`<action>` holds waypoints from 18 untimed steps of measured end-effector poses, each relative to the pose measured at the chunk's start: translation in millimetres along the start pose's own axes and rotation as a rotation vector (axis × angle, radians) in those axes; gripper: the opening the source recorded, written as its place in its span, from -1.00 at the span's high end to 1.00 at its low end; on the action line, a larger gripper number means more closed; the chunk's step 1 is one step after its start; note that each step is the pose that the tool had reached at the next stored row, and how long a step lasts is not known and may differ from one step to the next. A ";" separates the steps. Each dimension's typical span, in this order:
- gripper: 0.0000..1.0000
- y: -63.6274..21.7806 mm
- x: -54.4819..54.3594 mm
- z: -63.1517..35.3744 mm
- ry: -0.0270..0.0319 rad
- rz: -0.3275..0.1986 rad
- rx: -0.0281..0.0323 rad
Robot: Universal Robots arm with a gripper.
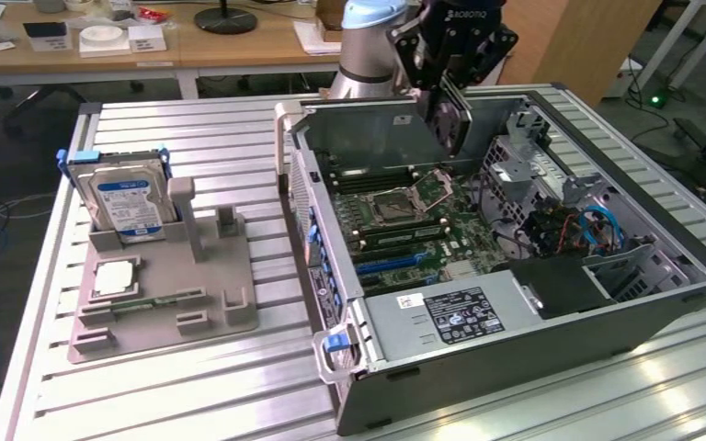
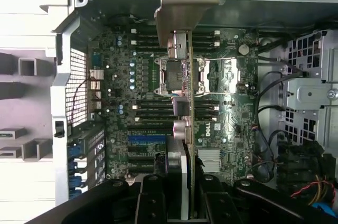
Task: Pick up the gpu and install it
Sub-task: 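Pick up the gpu and move the gpu toward the slot, then insert the gpu into the slot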
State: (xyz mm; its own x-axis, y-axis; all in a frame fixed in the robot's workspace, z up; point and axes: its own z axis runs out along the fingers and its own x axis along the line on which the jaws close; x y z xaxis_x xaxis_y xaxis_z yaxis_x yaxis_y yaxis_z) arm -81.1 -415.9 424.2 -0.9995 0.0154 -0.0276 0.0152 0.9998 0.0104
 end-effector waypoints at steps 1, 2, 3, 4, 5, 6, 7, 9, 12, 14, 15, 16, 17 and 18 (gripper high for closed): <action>0.44 0.0 -1.3 0.1 -0.0001 -0.002 -0.0001; 0.44 0.0 -3.1 0.3 0.0000 -0.003 -0.0002; 0.44 0.1 -5.6 0.5 -0.0001 -0.005 -0.0002; 0.44 0.1 -7.2 0.7 -0.0001 -0.006 -0.0002; 0.44 0.1 -8.3 0.9 -0.0003 -0.007 -0.0003; 0.44 0.1 -9.2 1.0 -0.0005 -0.008 -0.0004; 0.44 0.1 -9.9 1.0 -0.0005 -0.009 -0.0003; 0.44 0.1 -10.1 1.1 -0.0005 -0.009 -0.0002; 0.44 0.1 -10.1 1.1 -0.0005 -0.009 -0.0003; 0.44 0.1 -10.1 1.1 -0.0005 -0.009 -0.0003; 0.44 0.1 -10.1 1.1 -0.0005 -0.009 -0.0003; 0.44 0.1 -10.1 1.1 -0.0006 -0.009 -0.0003; 0.44 0.1 -10.1 1.1 -0.0006 -0.009 -0.0003; 0.44 0.1 -10.1 1.1 -0.0006 -0.009 -0.0003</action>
State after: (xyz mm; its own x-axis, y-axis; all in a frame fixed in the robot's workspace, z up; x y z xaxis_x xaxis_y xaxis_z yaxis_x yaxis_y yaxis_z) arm -70.9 -415.9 423.4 -0.9996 0.0066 -0.0282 0.0063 0.9999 0.0104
